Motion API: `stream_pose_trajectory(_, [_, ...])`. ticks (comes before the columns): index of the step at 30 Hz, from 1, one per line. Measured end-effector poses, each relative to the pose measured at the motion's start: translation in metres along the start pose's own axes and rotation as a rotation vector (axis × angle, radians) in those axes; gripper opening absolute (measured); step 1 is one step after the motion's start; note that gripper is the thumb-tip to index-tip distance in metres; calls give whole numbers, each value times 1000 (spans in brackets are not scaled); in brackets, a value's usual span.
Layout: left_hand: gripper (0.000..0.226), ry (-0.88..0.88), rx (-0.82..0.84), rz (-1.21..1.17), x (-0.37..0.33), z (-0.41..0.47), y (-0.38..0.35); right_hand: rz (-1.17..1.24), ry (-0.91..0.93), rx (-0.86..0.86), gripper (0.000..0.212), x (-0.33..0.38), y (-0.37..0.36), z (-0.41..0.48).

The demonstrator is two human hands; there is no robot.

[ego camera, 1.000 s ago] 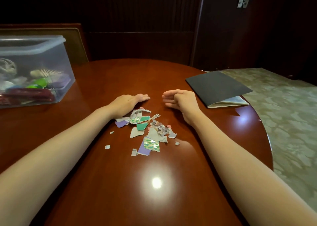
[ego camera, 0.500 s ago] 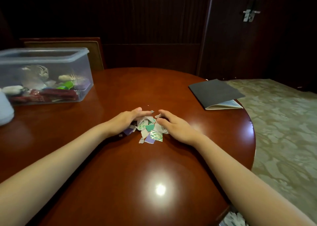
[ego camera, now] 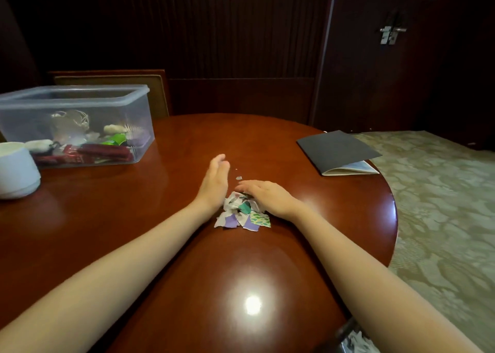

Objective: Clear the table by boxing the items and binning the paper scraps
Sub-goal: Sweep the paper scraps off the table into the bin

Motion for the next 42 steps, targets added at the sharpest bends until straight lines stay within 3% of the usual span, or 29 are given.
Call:
stream_pose_trajectory(4, [42, -81, 18, 296, 11, 27, 4, 276, 4, -64, 36, -6, 3, -11])
stream_pose_trajectory(8, [45, -108, 364, 669, 21, 35, -29, 449, -60, -303, 35, -20, 23, -17])
stream_pose_trajectory(13, [46, -178, 474, 768, 16, 27, -35, 463, -175, -449, 37, -39, 33, -23])
stream_pose_trajectory(16, [49, -273, 500, 767, 8, 5, -29, 429, -154, -404, 37, -37, 32, -23])
stream_pose_trajectory(21, [47, -246, 529, 578, -4, -36, -20, 230, -116, -208, 42, -17, 16, -24])
stream_pose_trajectory(25, [42, -271, 518, 711, -9, -64, -25, 188, -203, -89, 43, -6, 4, -36])
stream_pose_trajectory(29, [18, -296, 529, 812, -26, -97, -33, 246, -196, -76, 45, 2, -4, -54])
stream_pose_trajectory(32, [21, -333, 474, 810, -36, -111, -32, 155, -132, -42, 47, 10, -8, -68])
stream_pose_trajectory(35, [23, -263, 435, 713, -38, -120, -28, 111, -67, -56, 48, 18, -9, -83])
stream_pose_trajectory(42, [40, -106, 343, 411, -47, -146, -19, 292, -38, -141, 46, 14, -6, -113])
Point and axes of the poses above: each hand's wrist, its own z-axis towards the middle knuckle, its own y-axis out of the back of the hand, x = y × z, the point moved 7 cm from there along z, towards the middle knuckle
